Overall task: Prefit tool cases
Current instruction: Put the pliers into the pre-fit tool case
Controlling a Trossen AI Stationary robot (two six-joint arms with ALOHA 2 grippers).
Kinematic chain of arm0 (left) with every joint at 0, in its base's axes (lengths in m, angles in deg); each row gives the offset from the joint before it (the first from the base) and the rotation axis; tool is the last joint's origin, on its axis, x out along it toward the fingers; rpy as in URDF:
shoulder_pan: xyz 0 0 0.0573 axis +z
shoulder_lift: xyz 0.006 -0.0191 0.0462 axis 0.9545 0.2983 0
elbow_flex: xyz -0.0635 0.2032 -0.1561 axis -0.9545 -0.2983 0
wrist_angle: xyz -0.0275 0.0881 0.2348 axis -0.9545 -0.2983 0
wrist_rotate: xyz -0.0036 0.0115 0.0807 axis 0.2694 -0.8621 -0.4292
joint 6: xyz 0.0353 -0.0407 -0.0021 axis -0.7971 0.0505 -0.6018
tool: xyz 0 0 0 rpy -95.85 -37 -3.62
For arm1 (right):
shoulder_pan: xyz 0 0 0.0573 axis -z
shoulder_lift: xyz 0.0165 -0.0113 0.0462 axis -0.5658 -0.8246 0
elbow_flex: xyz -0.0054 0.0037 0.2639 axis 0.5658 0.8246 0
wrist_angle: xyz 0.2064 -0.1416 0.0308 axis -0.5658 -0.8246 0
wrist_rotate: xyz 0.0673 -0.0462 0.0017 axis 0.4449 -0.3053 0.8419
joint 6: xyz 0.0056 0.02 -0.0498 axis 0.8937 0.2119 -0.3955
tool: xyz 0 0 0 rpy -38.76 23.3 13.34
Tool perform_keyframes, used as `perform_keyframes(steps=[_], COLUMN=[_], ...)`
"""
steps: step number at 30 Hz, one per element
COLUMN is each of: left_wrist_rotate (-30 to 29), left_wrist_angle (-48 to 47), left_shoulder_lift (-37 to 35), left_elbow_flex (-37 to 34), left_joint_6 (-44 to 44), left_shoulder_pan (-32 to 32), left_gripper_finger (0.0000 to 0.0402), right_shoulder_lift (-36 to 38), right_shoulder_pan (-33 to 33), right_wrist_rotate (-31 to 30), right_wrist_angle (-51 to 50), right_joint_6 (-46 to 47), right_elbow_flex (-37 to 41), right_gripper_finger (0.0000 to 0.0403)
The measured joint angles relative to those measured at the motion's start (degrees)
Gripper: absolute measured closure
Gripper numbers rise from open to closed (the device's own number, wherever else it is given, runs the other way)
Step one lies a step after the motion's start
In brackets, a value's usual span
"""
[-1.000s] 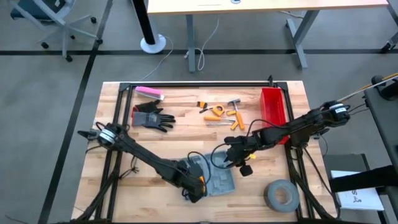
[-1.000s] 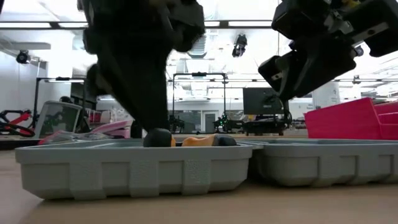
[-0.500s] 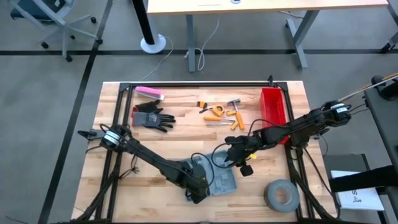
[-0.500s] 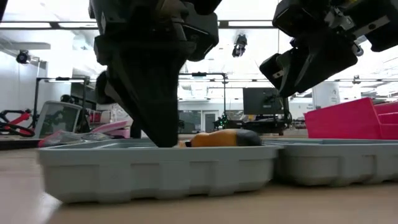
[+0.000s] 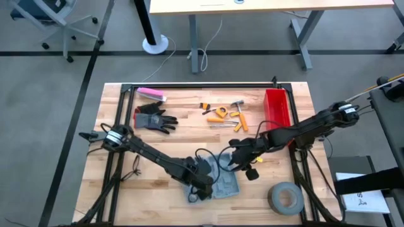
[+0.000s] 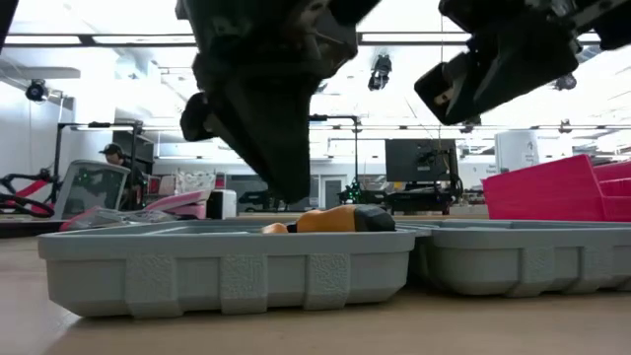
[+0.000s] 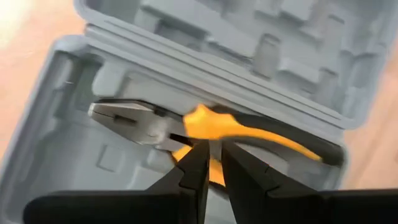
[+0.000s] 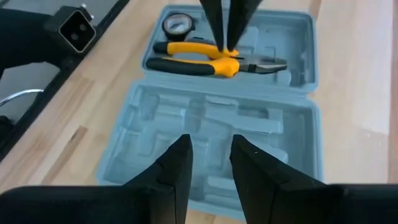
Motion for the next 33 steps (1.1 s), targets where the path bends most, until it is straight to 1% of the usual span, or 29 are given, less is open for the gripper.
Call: perform_keyframes(steps=[4,7,12,14,21,28,33], left_wrist_rotate=[-0.7,0.2,2.0,2.2,3.1,3.5,3.4], left_wrist_angle=[0.4,1.3,8.6,9.5,7.6,4.2,3.6], left_shoulder_lift=[0.0,0.7,1.2,1.2,0.2,-0.8,-0.8], left_elbow_flex=[-0.1,-1.3,-4.9,-5.5,-4.4,-0.9,1.0], left_joint_6=[-1.3,-2.0,-2.0,-1.9,-1.9,-2.8,-3.5], left_shoulder_pan=[1.4,2.1,2.2,2.2,2.3,2.0,1.9], left_gripper_finger=[0.0354,0.0354,0.0354,0.0354,0.0354,0.0354,0.0354], right_shoulder_lift=[2.1,3.3,3.9,4.0,4.1,4.0,4.1], right_shoulder_pan=[-0.1,-0.2,-1.4,-1.8,-1.7,-1.7,-1.7], right_wrist_rotate=[0.0,-0.1,-2.5,-3.0,-3.2,-3.5,-4.1], right_wrist_angle=[-1.8,-3.4,-4.8,-4.5,-4.6,-4.5,-4.5], right_joint_6=[0.5,0.7,1.0,1.0,1.3,1.4,1.4], right_elbow_flex=[0.0,0.0,0.0,0.0,0.0,0.0,0.0], right_gripper_finger=[0.0309,0.0312,0.0311,0.0308,0.0311,0.0309,0.0305])
